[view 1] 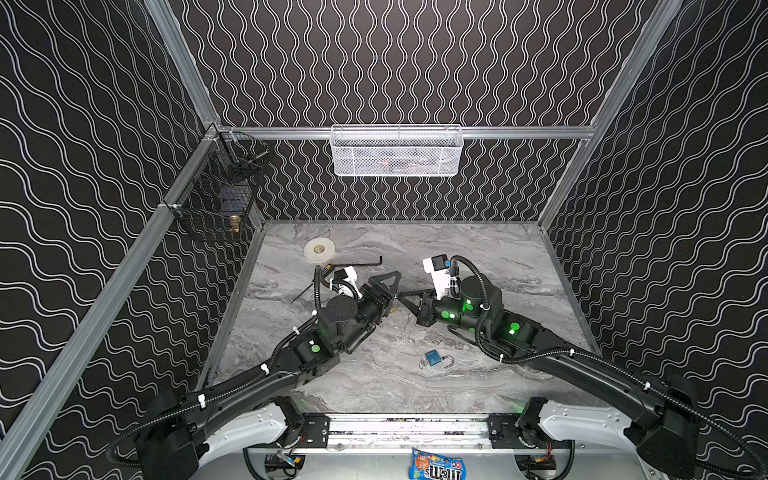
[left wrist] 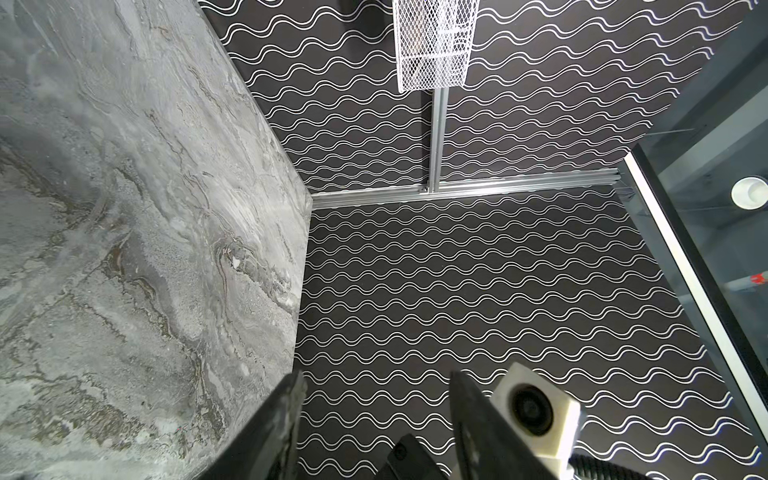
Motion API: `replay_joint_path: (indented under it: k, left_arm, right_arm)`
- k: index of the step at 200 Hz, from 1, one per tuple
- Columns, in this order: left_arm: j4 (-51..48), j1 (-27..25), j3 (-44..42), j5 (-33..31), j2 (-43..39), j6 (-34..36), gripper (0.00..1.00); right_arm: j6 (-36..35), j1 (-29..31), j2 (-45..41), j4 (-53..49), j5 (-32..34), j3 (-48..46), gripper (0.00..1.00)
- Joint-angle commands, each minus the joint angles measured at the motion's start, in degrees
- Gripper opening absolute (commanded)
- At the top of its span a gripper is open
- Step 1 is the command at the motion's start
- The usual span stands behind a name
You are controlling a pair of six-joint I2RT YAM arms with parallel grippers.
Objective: Unlock with the key
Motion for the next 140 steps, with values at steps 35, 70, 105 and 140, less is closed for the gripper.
replay_joint_path:
  k: [35, 70, 105, 140]
  left_arm:
    - [-0.1, 0.0, 0.0, -1.3, -0.5, -1.5, 0.44]
    - [-1.8, 0.0, 0.2, -1.7, -1.0, -1.5, 0.35]
    - [-2.1, 0.0, 0.1, -1.5, -0.8, -2.1, 0.27]
    - [-1.2, 0.0, -0.2, -1.0, -0.4, -2.5, 0.2]
  right_arm:
    - [-3.0, 0.2, -0.6, 2.2, -0.3, -0.4, 0.0]
    - [-4.2, 0.1, -1.3, 1.6, 0.9, -0.7, 0.0]
    - [-5.1, 0.2, -1.2, 1.0, 1.6, -0.2, 0.0]
    - [-5.5, 0.2, -1.5, 1.0, 1.8, -0.4, 0.0]
